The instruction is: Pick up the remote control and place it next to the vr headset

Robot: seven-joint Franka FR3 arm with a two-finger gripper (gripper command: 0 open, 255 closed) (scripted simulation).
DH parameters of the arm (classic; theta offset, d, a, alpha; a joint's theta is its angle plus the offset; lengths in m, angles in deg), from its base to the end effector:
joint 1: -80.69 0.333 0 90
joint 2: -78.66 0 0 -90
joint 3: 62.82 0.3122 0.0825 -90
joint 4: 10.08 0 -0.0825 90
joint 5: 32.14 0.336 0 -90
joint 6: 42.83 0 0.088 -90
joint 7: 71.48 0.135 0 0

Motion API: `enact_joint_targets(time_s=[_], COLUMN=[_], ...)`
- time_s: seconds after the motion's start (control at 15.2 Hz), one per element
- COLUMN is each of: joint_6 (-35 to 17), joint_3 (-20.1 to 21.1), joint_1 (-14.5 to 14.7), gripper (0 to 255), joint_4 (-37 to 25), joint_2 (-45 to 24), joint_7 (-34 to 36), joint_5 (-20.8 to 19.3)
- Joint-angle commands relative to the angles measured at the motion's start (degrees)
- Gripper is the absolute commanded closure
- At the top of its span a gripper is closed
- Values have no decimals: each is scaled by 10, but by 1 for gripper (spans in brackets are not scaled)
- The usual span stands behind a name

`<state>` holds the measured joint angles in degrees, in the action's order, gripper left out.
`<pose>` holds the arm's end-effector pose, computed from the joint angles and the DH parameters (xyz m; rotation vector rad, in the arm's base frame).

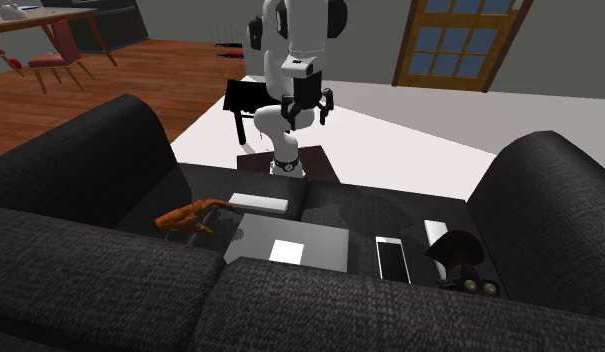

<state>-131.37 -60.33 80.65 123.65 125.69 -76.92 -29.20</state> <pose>0.2503 0.0220 0.5755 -3.1165 -0.1974 -0.0503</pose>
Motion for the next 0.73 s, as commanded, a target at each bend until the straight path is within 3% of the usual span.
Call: enact_joint_targets(time_s=[0.0,0.66], joint_6=[0,-126], joint_3=[0,-117], joint_1=[0,22], gripper=[0,0], joint_4=[0,192], joint_2=[0,77], joint_7=[0,-246], joint_5=[0,-107])
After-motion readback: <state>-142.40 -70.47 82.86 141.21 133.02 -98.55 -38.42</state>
